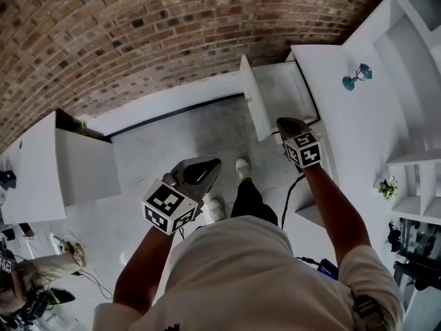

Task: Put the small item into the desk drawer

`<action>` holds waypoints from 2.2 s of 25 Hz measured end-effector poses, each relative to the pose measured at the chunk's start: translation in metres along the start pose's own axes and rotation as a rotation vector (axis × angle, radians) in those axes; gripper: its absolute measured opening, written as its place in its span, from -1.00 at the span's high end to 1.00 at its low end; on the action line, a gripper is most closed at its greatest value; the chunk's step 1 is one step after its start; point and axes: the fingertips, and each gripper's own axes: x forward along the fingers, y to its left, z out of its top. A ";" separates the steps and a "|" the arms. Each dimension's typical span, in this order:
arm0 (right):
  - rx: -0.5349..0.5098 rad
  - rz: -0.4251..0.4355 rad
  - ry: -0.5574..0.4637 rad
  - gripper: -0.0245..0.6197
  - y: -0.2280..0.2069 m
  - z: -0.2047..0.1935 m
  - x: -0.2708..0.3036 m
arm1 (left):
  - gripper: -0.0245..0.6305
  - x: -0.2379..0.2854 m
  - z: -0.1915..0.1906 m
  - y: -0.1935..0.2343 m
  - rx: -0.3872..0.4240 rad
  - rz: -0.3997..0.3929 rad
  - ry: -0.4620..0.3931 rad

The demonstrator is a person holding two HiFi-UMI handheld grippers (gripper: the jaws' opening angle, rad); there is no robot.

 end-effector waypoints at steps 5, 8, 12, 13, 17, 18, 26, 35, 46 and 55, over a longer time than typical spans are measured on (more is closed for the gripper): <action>0.042 0.042 -0.077 0.89 0.049 0.012 -0.046 | 0.91 -0.023 -0.013 -0.009 0.003 0.005 -0.004; 0.056 0.078 -0.119 0.89 0.077 0.018 -0.071 | 0.91 -0.033 -0.019 -0.014 0.005 0.014 -0.002; 0.091 0.124 -0.159 0.89 0.107 0.023 -0.099 | 0.91 -0.047 -0.021 -0.019 0.008 0.026 -0.005; 0.092 0.134 -0.165 0.89 0.114 0.023 -0.105 | 0.91 -0.050 -0.022 -0.020 0.010 0.029 -0.005; 0.092 0.168 -0.184 0.89 0.138 0.025 -0.122 | 0.91 -0.061 -0.024 -0.022 0.017 0.035 -0.004; 0.102 0.177 -0.192 0.89 0.143 0.025 -0.126 | 0.91 -0.062 -0.024 -0.023 0.016 0.037 -0.007; 0.113 0.211 -0.227 0.89 0.172 0.030 -0.147 | 0.91 -0.076 -0.034 -0.032 -0.003 0.047 -0.026; 0.087 0.222 -0.238 0.89 0.190 0.036 -0.156 | 0.91 -0.090 -0.045 -0.034 -0.010 0.056 -0.037; 0.061 0.253 -0.250 0.89 0.211 0.048 -0.161 | 0.91 -0.108 -0.047 -0.030 -0.009 0.078 -0.045; 0.032 0.276 -0.251 0.89 0.224 0.053 -0.159 | 0.91 -0.119 -0.053 -0.031 -0.019 0.097 -0.056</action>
